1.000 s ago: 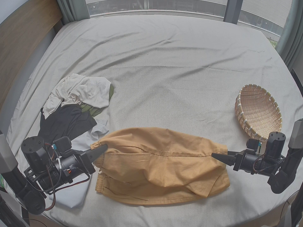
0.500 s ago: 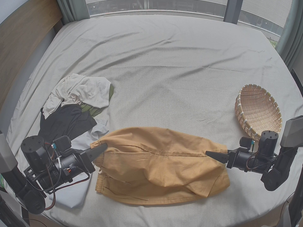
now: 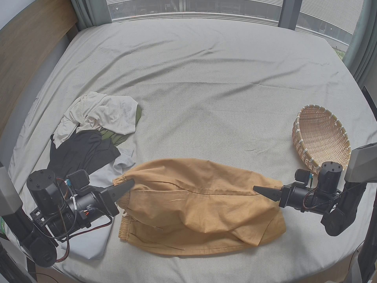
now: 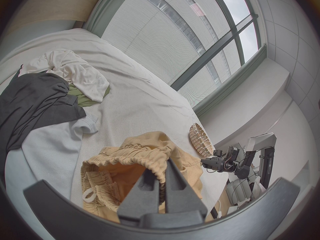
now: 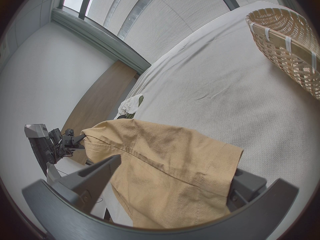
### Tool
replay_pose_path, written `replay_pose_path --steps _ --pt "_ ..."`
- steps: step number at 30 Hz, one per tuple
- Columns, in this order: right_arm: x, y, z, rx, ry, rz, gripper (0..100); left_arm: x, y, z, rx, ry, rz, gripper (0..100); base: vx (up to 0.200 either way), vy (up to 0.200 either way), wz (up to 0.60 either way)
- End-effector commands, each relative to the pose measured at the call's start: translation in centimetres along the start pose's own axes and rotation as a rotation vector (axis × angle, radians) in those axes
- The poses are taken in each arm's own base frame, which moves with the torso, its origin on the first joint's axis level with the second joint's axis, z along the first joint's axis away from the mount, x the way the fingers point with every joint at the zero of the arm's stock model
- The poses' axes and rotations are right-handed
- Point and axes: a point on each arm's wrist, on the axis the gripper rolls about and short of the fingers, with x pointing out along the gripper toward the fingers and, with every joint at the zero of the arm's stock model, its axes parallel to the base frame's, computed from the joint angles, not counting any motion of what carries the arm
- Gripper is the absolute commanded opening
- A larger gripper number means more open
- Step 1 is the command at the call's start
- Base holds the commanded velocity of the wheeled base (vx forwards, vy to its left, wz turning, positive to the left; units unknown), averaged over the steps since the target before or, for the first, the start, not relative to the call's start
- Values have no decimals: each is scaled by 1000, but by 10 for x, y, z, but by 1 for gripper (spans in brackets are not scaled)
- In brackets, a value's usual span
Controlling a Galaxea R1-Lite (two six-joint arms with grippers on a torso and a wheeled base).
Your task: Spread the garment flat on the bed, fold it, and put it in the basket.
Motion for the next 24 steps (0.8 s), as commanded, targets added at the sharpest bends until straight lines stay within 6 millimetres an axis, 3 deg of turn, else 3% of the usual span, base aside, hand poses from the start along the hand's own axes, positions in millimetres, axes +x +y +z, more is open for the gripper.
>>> replay_pose_path --steps 1,10,20,24 --pt "1 0 0 -1 0 1 0 0 0 -1 -1 2 0 0 0 0 0" --pt "0 1 0 -1 1 4 0 2 -1 5 8 -23 -10 0 0 0 0" --pt "-20 23 20 -53 -72 29 0 7 -15 37 61 -155 -96 0 0 0 0" --pt "-28 35 30 -86 -112 51 0 -1 -24 51 78 -211 -145 0 0 0 0"
